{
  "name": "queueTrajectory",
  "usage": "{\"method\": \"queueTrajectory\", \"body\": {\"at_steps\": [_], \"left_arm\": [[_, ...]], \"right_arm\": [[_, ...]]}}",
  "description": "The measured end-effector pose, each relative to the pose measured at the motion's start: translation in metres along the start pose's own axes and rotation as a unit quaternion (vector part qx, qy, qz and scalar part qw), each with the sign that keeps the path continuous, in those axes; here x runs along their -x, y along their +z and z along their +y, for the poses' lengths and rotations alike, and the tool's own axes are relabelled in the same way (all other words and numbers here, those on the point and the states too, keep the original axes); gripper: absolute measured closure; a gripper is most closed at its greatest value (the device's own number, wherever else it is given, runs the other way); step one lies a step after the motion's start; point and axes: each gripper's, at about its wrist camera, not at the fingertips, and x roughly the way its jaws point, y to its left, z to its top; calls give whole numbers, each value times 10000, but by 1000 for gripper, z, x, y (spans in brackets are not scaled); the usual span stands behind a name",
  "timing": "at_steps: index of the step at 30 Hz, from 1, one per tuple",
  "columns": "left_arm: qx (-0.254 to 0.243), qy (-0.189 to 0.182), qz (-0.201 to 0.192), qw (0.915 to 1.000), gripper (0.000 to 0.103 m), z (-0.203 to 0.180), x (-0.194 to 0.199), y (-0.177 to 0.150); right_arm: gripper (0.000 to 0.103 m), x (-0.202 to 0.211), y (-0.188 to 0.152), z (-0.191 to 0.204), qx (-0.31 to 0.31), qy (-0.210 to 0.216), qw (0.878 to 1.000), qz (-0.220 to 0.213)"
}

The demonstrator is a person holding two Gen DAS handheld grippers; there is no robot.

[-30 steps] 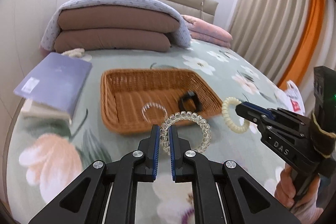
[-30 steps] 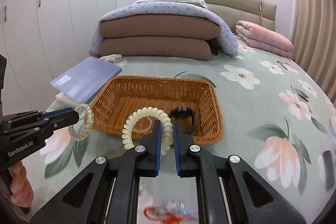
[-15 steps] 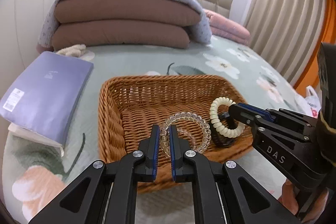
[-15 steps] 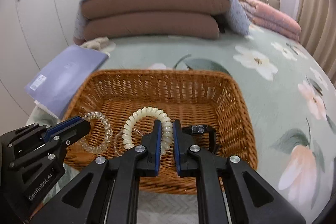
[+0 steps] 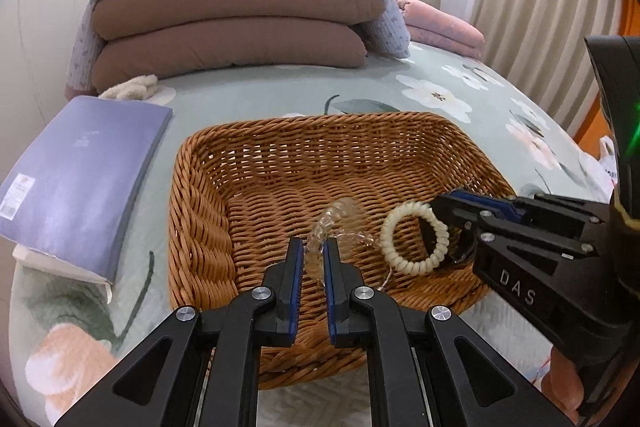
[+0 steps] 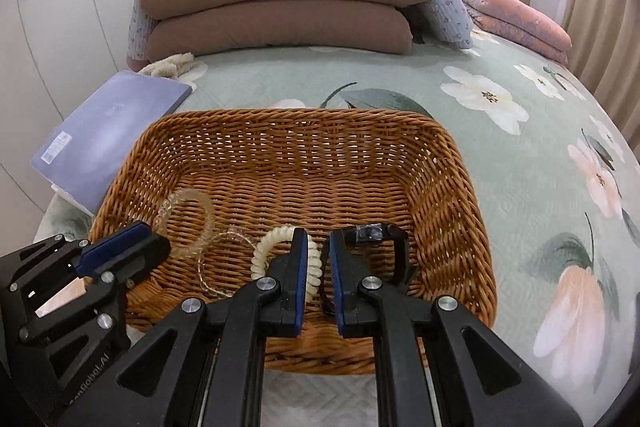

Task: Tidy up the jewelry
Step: 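Carry the hair tie in the right tool while the left tool carries the bracelet to the basket, then open both tools to release the items into the basket, then grasp the purple coil hair tie with the right tool while the left tool grasps the silver charm bracelet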

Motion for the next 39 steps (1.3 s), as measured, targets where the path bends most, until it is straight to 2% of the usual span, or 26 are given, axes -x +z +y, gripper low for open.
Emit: {"method": "queueTrajectory", "body": {"at_steps": [4,13,15,17,18,20,24,31,39], "left_arm": [[-30,-8,17,10000,72,-1,6,-2],[150,-404,-246,9988,71,3,64,-16],[144,-448,-346,9983,71,2,83,-21],[104,-472,-468,9977,70,1,104,-28],[85,-493,-516,9974,69,0,113,-31],[42,-522,-612,9967,59,-1,132,-39],[-27,-675,-741,9950,52,-5,167,-61],[-141,-718,-636,9953,51,-14,198,-109],[-204,-727,-229,9969,51,-26,200,-171]], "right_arm": [[90,14,-5,-3,-24,85,10000,-43],[90,69,-30,0,68,292,9991,-291],[86,86,-38,2,100,361,9986,-374],[72,104,-49,2,97,470,9978,-458],[69,110,-53,2,94,511,9974,-490],[69,129,-67,4,117,601,9965,-572],[69,151,-93,8,188,723,9953,-610],[69,160,-148,21,391,939,9944,-279],[69,144,-187,23,284,1181,9925,137]]}}
